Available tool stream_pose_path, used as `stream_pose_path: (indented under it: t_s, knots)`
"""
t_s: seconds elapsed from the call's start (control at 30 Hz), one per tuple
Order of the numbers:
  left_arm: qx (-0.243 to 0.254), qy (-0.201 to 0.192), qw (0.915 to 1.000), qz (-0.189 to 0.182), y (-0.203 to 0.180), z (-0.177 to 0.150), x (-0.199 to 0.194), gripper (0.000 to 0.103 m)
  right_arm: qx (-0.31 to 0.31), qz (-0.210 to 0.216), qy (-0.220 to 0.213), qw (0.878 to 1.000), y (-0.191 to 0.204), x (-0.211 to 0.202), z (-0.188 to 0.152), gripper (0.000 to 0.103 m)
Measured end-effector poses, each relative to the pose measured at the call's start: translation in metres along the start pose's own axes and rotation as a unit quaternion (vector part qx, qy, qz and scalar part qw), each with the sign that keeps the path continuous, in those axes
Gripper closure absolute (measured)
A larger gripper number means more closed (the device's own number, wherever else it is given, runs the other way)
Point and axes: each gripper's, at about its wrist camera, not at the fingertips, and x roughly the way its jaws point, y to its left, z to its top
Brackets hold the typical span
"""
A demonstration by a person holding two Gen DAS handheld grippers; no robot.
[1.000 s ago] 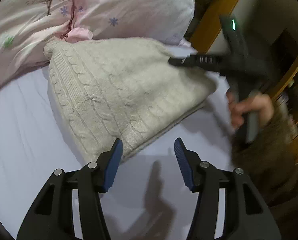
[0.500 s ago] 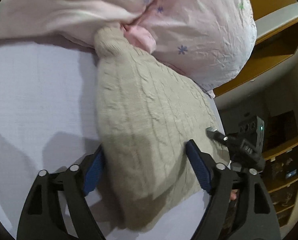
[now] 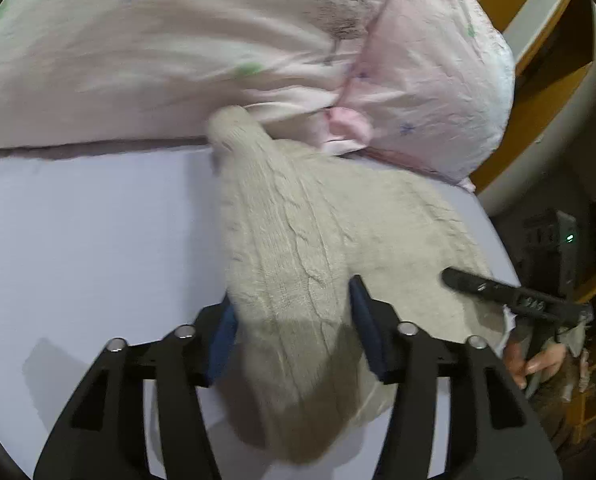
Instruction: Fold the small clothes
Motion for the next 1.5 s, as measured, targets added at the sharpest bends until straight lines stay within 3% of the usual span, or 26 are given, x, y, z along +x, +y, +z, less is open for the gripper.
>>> stream_pose_path:
  t_s: [0.1, 0.13, 0.17, 0.27, 0.33, 0.37, 0.4, 0.5, 0.53, 0.57, 0.63, 0.67, 0.73, 0.77, 0.83, 0.93, 1.13, 1.5]
  knots:
    - [0.029, -0.076, 0.9954, 0.050, -0.008, -0.005, -0.034, 0.045, -0.011, -0.053, -0.119, 0.991, 0.011, -0.047, -0.001, 0.054]
    - [0.035, -0.097, 0.9941, 0.032, -0.016, -0.007, -0.044, 0.045, -0.022, -0.049, -0.150, 0.987, 0.018, -0.060, -0.001, 0.053]
    - [0.038, -0.103, 0.9939, 0.015, -0.022, -0.007, -0.047, 0.043, -0.036, -0.022, -0.154, 0.987, 0.028, -0.064, 0.000, 0.053]
    - [0.058, -0.078, 0.9944, -0.040, -0.053, -0.006, -0.025, 0.037, -0.068, 0.023, -0.101, 0.992, 0.051, -0.045, 0.000, 0.037]
    - [0.065, -0.041, 0.9965, -0.032, -0.060, -0.011, 0.002, 0.037, -0.074, -0.035, -0.052, 0.995, 0.054, -0.017, -0.002, 0.036]
    - [0.064, -0.013, 0.9978, -0.011, -0.059, -0.016, 0.020, 0.038, -0.062, -0.063, -0.030, 0.996, 0.047, -0.003, -0.002, 0.036]
    - [0.076, -0.021, 0.9969, 0.000, -0.061, -0.020, 0.025, 0.038, -0.035, -0.067, -0.014, 0.997, 0.032, 0.011, -0.004, 0.036]
    - [0.095, -0.033, 0.9948, 0.008, -0.070, -0.034, 0.002, 0.038, -0.038, -0.063, -0.035, 0.997, 0.043, -0.006, -0.012, 0.036]
    - [0.097, -0.041, 0.9945, 0.005, -0.069, -0.039, -0.006, 0.037, -0.049, -0.063, -0.046, 0.996, 0.051, -0.017, -0.016, 0.027]
    - [0.098, -0.053, 0.9937, 0.013, -0.068, -0.050, -0.020, 0.030, -0.065, -0.058, -0.062, 0.994, 0.059, -0.025, -0.020, 0.013]
    - [0.097, -0.066, 0.9919, 0.049, -0.064, -0.068, -0.034, 0.012, -0.097, -0.055, -0.111, 0.988, 0.074, -0.055, -0.042, 0.002]
    - [0.092, -0.076, 0.9895, 0.082, -0.059, -0.083, -0.042, 0.009, -0.105, -0.063, -0.128, 0.984, 0.077, -0.063, -0.051, 0.002]
    - [0.079, -0.075, 0.9877, 0.112, -0.051, -0.098, -0.046, 0.008, -0.109, -0.130, -0.157, 0.973, 0.084, -0.074, -0.072, 0.002]
    - [0.072, -0.070, 0.9876, 0.121, -0.050, -0.098, -0.043, 0.006, -0.103, -0.193, -0.157, 0.963, 0.087, -0.072, -0.085, 0.002]
    - [0.062, -0.056, 0.9862, 0.143, -0.045, -0.098, -0.032, 0.002, -0.103, -0.231, -0.142, 0.957, 0.088, -0.060, -0.098, 0.002]
    - [0.062, -0.035, 0.9822, 0.174, -0.039, -0.102, -0.018, 0.001, -0.111, -0.201, -0.093, 0.969, 0.086, -0.039, -0.113, 0.002]
    - [0.074, -0.013, 0.9823, 0.172, -0.041, -0.104, -0.001, 0.001, -0.094, -0.227, -0.043, 0.968, 0.084, -0.004, -0.116, 0.002]
    - [0.092, 0.012, 0.9766, 0.194, -0.046, -0.106, 0.009, 0.001, -0.107, -0.257, -0.018, 0.960, 0.087, 0.013, -0.123, 0.002]
